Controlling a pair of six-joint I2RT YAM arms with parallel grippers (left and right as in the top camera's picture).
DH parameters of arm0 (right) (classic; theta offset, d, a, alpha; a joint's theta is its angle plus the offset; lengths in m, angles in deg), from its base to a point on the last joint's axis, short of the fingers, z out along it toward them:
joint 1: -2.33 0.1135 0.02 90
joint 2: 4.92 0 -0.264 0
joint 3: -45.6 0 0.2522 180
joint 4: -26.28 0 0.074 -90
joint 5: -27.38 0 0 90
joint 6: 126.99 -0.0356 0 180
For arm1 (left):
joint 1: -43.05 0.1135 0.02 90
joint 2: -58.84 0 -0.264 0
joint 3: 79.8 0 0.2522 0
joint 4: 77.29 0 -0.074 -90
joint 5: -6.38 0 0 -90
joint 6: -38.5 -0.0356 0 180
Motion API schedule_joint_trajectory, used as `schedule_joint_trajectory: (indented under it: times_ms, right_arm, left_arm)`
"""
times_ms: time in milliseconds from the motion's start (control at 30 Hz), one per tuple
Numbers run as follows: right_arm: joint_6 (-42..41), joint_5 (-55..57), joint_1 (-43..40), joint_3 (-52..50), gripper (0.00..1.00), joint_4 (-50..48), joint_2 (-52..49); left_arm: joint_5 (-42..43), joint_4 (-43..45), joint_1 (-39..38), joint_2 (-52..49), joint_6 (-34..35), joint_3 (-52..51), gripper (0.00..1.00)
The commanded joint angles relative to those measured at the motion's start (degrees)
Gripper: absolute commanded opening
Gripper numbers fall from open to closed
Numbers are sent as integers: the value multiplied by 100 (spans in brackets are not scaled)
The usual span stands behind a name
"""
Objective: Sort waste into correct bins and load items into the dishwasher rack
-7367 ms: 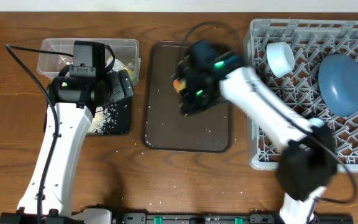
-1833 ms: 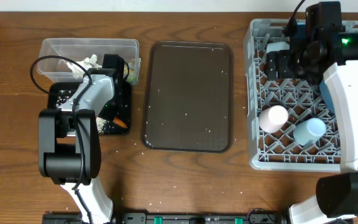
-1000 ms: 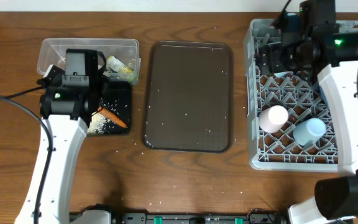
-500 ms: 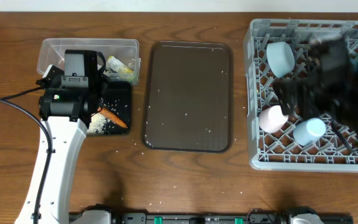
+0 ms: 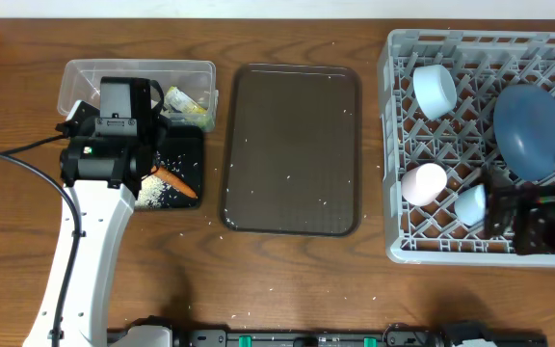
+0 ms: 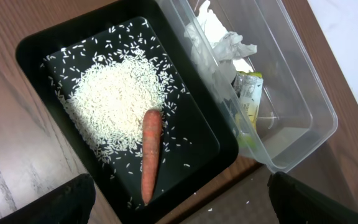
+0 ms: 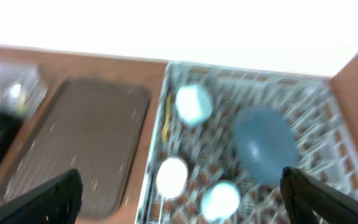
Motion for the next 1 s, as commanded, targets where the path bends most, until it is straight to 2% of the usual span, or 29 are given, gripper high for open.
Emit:
schedule_joint_trajectory:
  times_ms: [0,100,300,567,667,767,967]
  right_arm:
    - [-238,542,-33,-396,99,-684,83]
    - [-238,448,-175,-1237,99,-1746,448]
    - [271,-662,-544,-3960,99,-3917,1648]
    - [-334,-824,-605,-7646,99,-6699,3668]
    - [-332,-800,-595,-8564,99,-7173,4339]
    - [-332,-704,-592,-9217,99,-7235,4911]
    - [-332,-496,-590,-9914,99,-7243,5405]
  left_arm:
    - [-76,-22,-13,24,-79,107,92]
    - [-76,-22,-13,24,-79,107,92]
    - [-76,-22,-13,24,-79,107,92]
    - [-76,-22,-13,24,-79,107,92]
    - [-76,-22,-13,24,-79,107,92]
    - [-76,-22,-13,24,-79,107,92]
    - [-76,-22,-13,24,-79,107,92]
